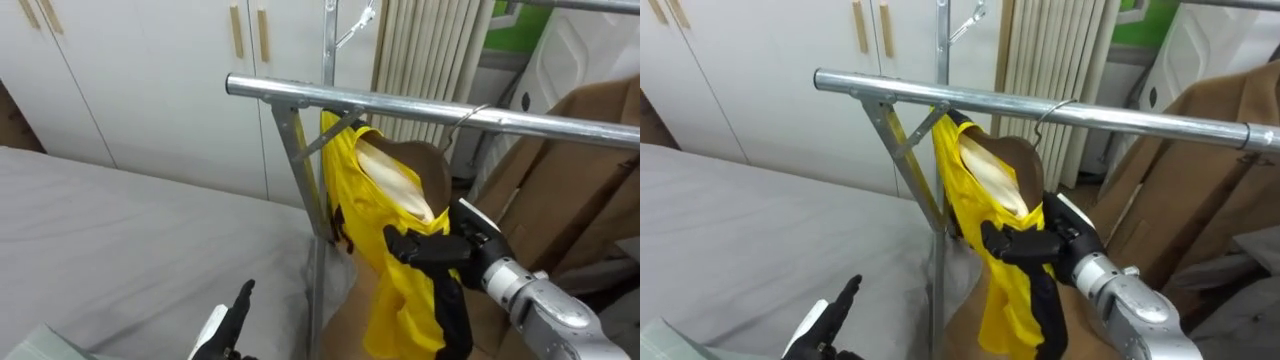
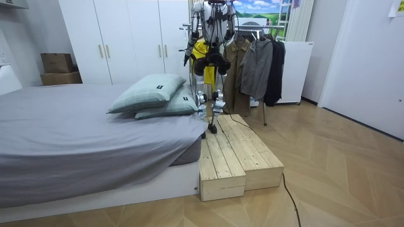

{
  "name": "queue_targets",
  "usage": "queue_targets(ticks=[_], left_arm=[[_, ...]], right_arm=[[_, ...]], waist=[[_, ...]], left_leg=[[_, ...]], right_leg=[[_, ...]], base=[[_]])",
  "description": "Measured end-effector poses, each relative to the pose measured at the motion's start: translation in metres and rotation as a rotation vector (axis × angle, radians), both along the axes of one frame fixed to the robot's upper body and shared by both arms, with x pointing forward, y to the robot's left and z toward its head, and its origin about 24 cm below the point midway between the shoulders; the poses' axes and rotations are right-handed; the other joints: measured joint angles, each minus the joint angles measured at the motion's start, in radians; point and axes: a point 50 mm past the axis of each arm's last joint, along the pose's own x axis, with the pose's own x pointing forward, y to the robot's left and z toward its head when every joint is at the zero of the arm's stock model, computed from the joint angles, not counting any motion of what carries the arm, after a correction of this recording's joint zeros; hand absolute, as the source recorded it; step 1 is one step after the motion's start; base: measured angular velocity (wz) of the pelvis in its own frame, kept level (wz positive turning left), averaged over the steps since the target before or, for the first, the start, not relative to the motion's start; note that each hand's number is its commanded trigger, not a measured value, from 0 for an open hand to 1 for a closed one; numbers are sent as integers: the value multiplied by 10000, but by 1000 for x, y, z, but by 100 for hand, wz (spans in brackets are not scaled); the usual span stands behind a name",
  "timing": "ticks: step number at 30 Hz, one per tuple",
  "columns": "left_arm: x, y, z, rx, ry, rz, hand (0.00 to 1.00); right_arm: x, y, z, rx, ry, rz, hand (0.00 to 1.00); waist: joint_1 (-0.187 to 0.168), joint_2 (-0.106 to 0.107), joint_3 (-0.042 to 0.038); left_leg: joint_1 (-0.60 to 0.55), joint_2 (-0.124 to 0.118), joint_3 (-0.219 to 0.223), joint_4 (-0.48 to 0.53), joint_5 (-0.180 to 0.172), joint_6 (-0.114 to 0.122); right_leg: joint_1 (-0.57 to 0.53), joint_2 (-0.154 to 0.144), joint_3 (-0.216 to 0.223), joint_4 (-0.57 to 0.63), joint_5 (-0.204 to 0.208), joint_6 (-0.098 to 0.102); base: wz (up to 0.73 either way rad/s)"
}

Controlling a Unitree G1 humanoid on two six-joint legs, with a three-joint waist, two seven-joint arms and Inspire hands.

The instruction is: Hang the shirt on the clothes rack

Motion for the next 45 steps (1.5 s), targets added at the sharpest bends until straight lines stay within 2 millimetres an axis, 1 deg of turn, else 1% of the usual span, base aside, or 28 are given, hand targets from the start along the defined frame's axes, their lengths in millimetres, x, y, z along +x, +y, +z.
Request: queue_targets(ticks=[3, 7, 8, 9, 10, 11, 13, 16, 19, 20, 21, 23, 25, 26, 27, 28, 29, 30, 31, 34, 35, 37, 39, 41, 43, 45], left_arm=[[0, 0, 0, -29, 13, 16, 0], [0, 0, 0, -44, 32, 32, 0], [0, -1, 0, -48, 38, 33, 0], [0, -1, -1, -50, 44, 35, 0], [0, -1, -1, -52, 49, 33, 0], [0, -1, -1, -61, 58, 28, 0], [0, -1, -1, -64, 62, 30, 0], [0, -1, -1, -47, 92, 48, 0], [0, -1, -1, -50, 91, 52, 0], [0, -1, -1, -56, 98, 50, 0], [0, -1, -1, -57, 98, 51, 0], [0, -1, -1, -48, 98, 47, 0], [-1, -2, -1, -63, 99, 44, 0], [-1, -2, -1, -75, 106, 51, 0], [-1, -2, -2, -71, 118, 47, 0], [0, -2, -3, -58, 187, 44, 0], [-2, -1, -5, -8, 316, 42, 0], [-2, -1, -7, 11, 374, 41, 0], [-1, -1, -8, 46, 466, 35, 0], [-1, 0, -9, 85, 544, 52, 0], [-1, 0, -9, 103, 560, 44, 0], [-1, 0, -9, 89, 548, 55, 0], [-1, 1, -9, 109, 544, 56, 0], [-1, 1, -9, 118, 527, 48, 0], [0, 0, -7, 115, 458, 28, 0], [1, 0, -6, 102, 414, 31, 0]], right_arm=[[-1, 0, -1, 15, -6, 41, 100], [-1, 0, -1, 37, -15, 94, 100], [-1, 0, -1, 50, -10, 88, 74], [-1, 0, -1, 78, -1, 77, 27], [-1, 0, -1, 100, 2, 67, 13], [-1, 0, -1, 144, 2, 52, 0], [-1, 0, -1, 257, 16, 0, 0], [-1, -2, -2, 385, 107, -236, 0], [-2, -3, -4, 345, 272, -375, 0], [-3, -5, -8, 305, 478, -511, 0], [-4, -6, -12, 264, 682, -638, 0], [-7, -8, -16, 205, 915, -772, 0], [-9, -9, -19, 175, 1033, -805, 0], [-10, -9, -20, 116, 1080, -782, 0], [-10, -9, -20, 41, 1092, -753, 0], [-10, -8, -20, -161, 1093, -676, 0], [-10, -7, -21, -373, 1117, -578, 0], [-10, -7, -21, -479, 1107, -542, 0], [-10, -7, -20, -651, 1062, -502, 0], [-7, -4, -15, -1784, 680, -282, 0], [-6, -3, -14, -2410, 558, -194, 0], [-6, -3, -16, -3317, 519, -170, 0], [-7, -2, -19, -4357, 497, -76, 0], [-6, -2, -17, -4963, 379, 28, 0], [-4, 0, -11, -5612, 3, 123, 0], [0, 2, 1, -6527, -731, 140, 0]], waist=[[4, 49, -39], [-13, 72, -30], [-18, 78, -26], [-24, 89, -17], [-28, 100, -10], [-46, 128, 9], [-73, 166, 34], [-197, 226, 73], [-339, 244, 66], [-371, 242, 65], [-468, 241, 64], [-513, 240, 61], [-528, 237, 48], [-528, 229, 4], [-527, 226, -22], [-522, 227, -27], [-523, 225, -66], [-522, 223, -85], [-517, 220, -85], [-496, 218, -85], [-493, 204, -78], [-506, 144, -59], [-493, 56, -5], [-441, 17, -2], [-479, -16, -8], [-521, -46, -7]], left_leg=[[91, -5, 13, -93, -1, 0], [121, -8, 18, -119, -22, -7], [130, -1, 19, -127, -32, -7], [131, 5, 22, -127, -35, -6], [132, 6, 23, -127, -35, -6], [133, 2, 20, -127, -35, -5], [132, -12, 13, -127, -35, -5], [120, -40, 8, -127, -36, -5], [83, -63, 14, -119, -36, -5], [80, -71, 20, -119, -36, -5], [76, -78, 20, -119, -36, -4], [61, -86, 28, -119, -36, -4], [42, -87, 42, -119, -37, -4], [-2, -85, 110, -119, -40, 0], [-23, -82, 157, -118, -40, -1], [-13, -70, 252, -96, -41, -2], [2, -72, 293, -73, -58, -6], [4, -75, 278, -81, -65, -3], [6, -90, 272, -96, -66, -3], [17, -74, 312, -131, -64, 0], [67, -75, 308, -136, -65, 2], [103, -85, 256, -141, -67, 5], [73, -96, 259, -147, -72, 14], [-48, -103, 276, -146, -83, 34], [-206, -101, 295, -142, -82, 35], [-264, -103, 281, -143, -82, 35]], right_leg=[[30, -3, -5, 6, -1, 1], [37, -18, -3, 6, -8, 14], [35, -21, -4, 4, -36, 63], [31, -32, -9, -7, -69, 120], [26, -41, -12, -18, -80, 139], [17, -57, -12, -36, -112, 195], [16, -72, -1, -37, -128, 222], [2, -102, 9, -17, -94, 162], [-10, -122, 27, -1, -36, 63], [-13, -127, 30, 2, -24, 41], [-17, -133, 31, 2, -15, 26], [-32, -140, 37, 3, -14, 24], [-69, -140, 39, 7, -14, 25], [-138, -140, 37, 49, -13, 25], [-151, -140, 34, 85, -5, 14], [-174, -140, 21, 202, 1, 9], [-149, -141, 30, 209, 3, 10], [-149, -141, 35, 208, 3, 10], [-163, -141, 34, 205, 3, 10], [-225, -140, 3, 197, 2, 11], [-228, -145, -23, 198, 2, 11], [-194, -160, -45, 195, -13, 36], [-238, -166, -53, 185, -51, 102], [-373, -172, -55, 187, -67, 130], [-566, -177, -68, 238, -58, 114], [-697, -205, -164, 367, -47, 95]], base=[[-5], [-4], [-3], [-4], [-3], [0], [0], [0], [0], [0], [0], [-3], [-10], [-11], [-14], [-13], [-12], [-7], [-3], [-5], [0], [0], [-6], [-8], [-4], [-4]])
